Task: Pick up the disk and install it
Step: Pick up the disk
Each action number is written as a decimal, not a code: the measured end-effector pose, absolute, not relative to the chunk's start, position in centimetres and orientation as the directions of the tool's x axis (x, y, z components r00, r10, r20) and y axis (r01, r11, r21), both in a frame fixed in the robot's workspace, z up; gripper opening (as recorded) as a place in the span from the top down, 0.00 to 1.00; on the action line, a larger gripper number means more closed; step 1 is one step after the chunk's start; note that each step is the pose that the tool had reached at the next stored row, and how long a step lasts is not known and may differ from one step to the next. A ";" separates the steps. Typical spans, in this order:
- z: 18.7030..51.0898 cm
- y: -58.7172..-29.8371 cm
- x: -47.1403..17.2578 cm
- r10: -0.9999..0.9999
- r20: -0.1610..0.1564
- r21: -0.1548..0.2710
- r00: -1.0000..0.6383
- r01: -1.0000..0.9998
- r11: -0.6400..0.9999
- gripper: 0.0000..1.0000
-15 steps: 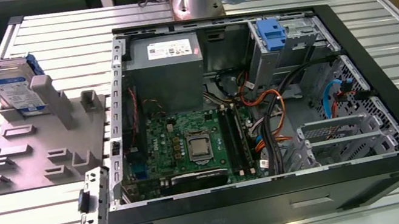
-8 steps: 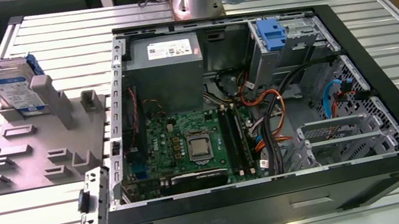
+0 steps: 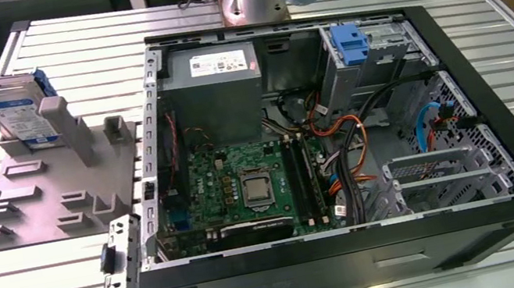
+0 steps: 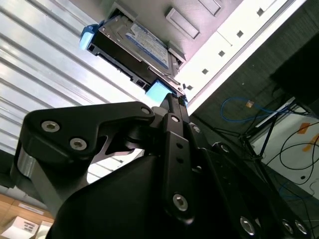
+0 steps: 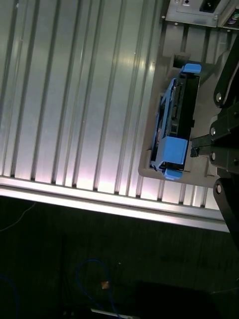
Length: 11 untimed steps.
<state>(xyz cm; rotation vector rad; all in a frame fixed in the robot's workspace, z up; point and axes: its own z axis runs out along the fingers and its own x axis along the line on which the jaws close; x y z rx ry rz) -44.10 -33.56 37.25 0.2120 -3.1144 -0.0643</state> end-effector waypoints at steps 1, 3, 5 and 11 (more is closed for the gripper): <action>37.3 -33.6 -44.1 -0.140 0.017 0.042 -0.990 -0.139 0.989 0.89; 37.2 -33.6 -44.1 -0.158 0.016 0.042 -0.987 -0.158 0.987 0.89; 37.2 -33.6 -44.1 -0.186 0.016 0.042 -0.982 -0.185 0.982 0.89; 37.2 -33.6 -44.1 -0.291 0.017 0.042 -0.957 -0.290 0.956 0.89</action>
